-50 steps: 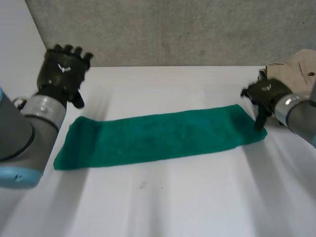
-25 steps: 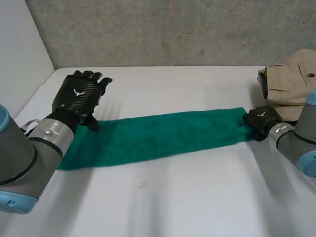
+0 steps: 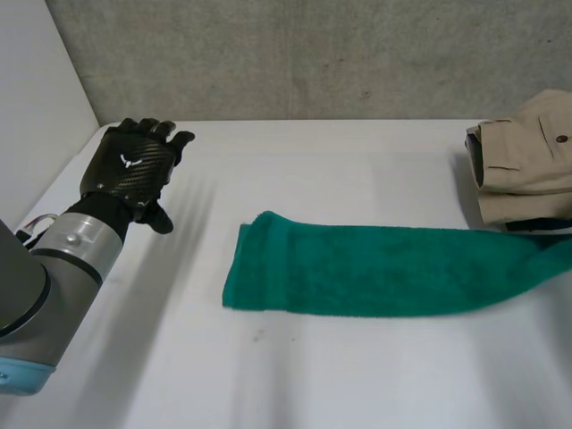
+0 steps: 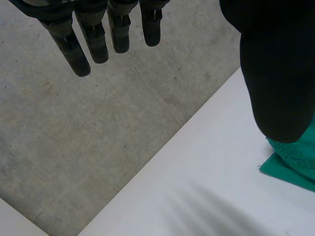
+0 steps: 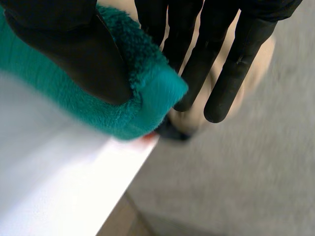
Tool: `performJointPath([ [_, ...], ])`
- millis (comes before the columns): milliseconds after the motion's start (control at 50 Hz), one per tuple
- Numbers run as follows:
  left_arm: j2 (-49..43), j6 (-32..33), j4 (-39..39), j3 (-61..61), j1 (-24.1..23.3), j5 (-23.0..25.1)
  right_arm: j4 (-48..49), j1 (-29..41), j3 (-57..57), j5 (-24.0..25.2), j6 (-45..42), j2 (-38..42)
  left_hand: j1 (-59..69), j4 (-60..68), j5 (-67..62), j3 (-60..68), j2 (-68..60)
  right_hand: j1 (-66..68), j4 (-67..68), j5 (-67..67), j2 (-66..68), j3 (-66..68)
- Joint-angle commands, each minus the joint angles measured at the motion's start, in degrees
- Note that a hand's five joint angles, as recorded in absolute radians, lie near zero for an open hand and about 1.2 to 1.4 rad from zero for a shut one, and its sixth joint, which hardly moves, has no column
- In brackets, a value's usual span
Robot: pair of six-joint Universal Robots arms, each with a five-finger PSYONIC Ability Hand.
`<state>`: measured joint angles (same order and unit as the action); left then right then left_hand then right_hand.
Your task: Fold the laundry.
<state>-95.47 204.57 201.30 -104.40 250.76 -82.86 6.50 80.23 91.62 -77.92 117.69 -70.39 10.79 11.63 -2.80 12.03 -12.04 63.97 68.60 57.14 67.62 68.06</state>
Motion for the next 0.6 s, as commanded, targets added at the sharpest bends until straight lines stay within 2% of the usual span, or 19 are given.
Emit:
performJointPath([
  [20, 1.7, 0.0, 0.2, -0.8, 0.1, 0.1, 10.2, 21.4, -1.5, 0.3, 1.2, -0.1, 0.3, -0.6, 1.7, -1.0, 1.0, 16.0, 11.4, 12.9, 12.4, 11.9],
  [120, 2.2, 0.0, 0.4, -0.4, 0.3, 0.0, 18.4, 36.4, -2.9, 4.9, 1.5, 1.6, 0.3, -0.6, 1.7, -1.0, 1.0, 16.0, 11.4, 12.9, 12.4, 11.9],
  [140, 2.2, 0.0, 0.4, -0.4, 0.3, 0.0, 19.9, 40.6, -4.0, 7.6, 1.7, 4.4, 0.3, -0.6, 1.7, -1.0, 1.0, 16.0, 11.4, 12.9, 12.4, 11.9],
  [200, 2.1, 0.0, 0.4, -0.4, 0.1, 0.0, 20.3, 46.0, -6.6, 10.9, 1.8, 10.3, 0.3, -0.6, 1.7, -1.0, 1.0, 16.0, 11.4, 12.9, 12.4, 11.9],
  [220, 2.1, 0.0, 0.4, -0.5, -0.1, 0.0, 19.5, 49.2, -9.5, 12.4, 1.6, 15.0, 0.3, -0.6, 1.7, -1.0, 1.0, 16.0, 11.4, 12.9, 12.4, 11.9],
  [320, 1.6, 0.0, 0.6, -0.3, -0.4, 0.0, 14.3, 52.9, -15.4, 12.3, 1.7, 24.0, 0.3, -0.6, 1.7, -1.0, 1.0, 16.0, 11.4, 12.9, 12.4, 11.9],
  [360, 1.3, 0.0, 0.6, 0.0, -0.5, 0.0, 12.1, 53.0, -16.9, 11.6, 1.8, 25.5, 0.3, -0.6, 1.7, -1.0, 1.0, 16.0, 11.4, 12.9, 12.4, 11.9],
  [420, 0.8, 0.0, 1.1, 1.3, -1.3, 0.0, 10.4, 53.1, -17.7, 8.2, 3.4, 24.1, 0.3, -0.6, 1.7, -1.0, 1.0, -44.6, -49.2, -47.8, -48.2, -48.7],
  [440, 0.5, 0.0, 1.3, 1.8, -1.7, -0.1, 10.4, 53.0, -17.6, 6.5, 4.5, 23.2, 0.3, -0.6, 1.7, -1.0, 1.0, -54.0, -58.6, -57.1, -57.6, -58.1],
  [460, -0.1, 0.0, 1.5, 2.4, -2.0, -0.2, 10.3, 52.7, -17.2, 2.6, 7.5, 21.6, 0.3, -0.6, 1.7, -1.0, 1.0, -54.0, -58.6, -57.1, -57.6, -58.1],
  [520, -2.3, 0.1, 1.8, 5.5, -4.2, -0.5, 9.9, 51.3, -15.9, -3.3, 14.9, 18.6, 0.1, -0.7, 1.9, -1.1, 1.2, -54.0, -58.6, -57.1, -57.6, -58.1],
  [540, -2.9, 0.1, 1.8, 6.4, -4.8, -0.5, 9.2, 50.1, -14.2, -6.3, 21.1, 16.4, 0.1, -0.7, 1.9, -1.1, 1.2, -54.0, -58.6, -57.1, -57.6, -58.1],
  [600, -5.3, 0.3, 1.7, 9.0, -6.9, -0.7, 6.3, 48.6, -10.3, -8.4, 30.3, 11.8, 0.3, -0.6, 1.7, -1.0, 1.0, -54.0, -58.6, -57.1, -57.6, -58.1],
])
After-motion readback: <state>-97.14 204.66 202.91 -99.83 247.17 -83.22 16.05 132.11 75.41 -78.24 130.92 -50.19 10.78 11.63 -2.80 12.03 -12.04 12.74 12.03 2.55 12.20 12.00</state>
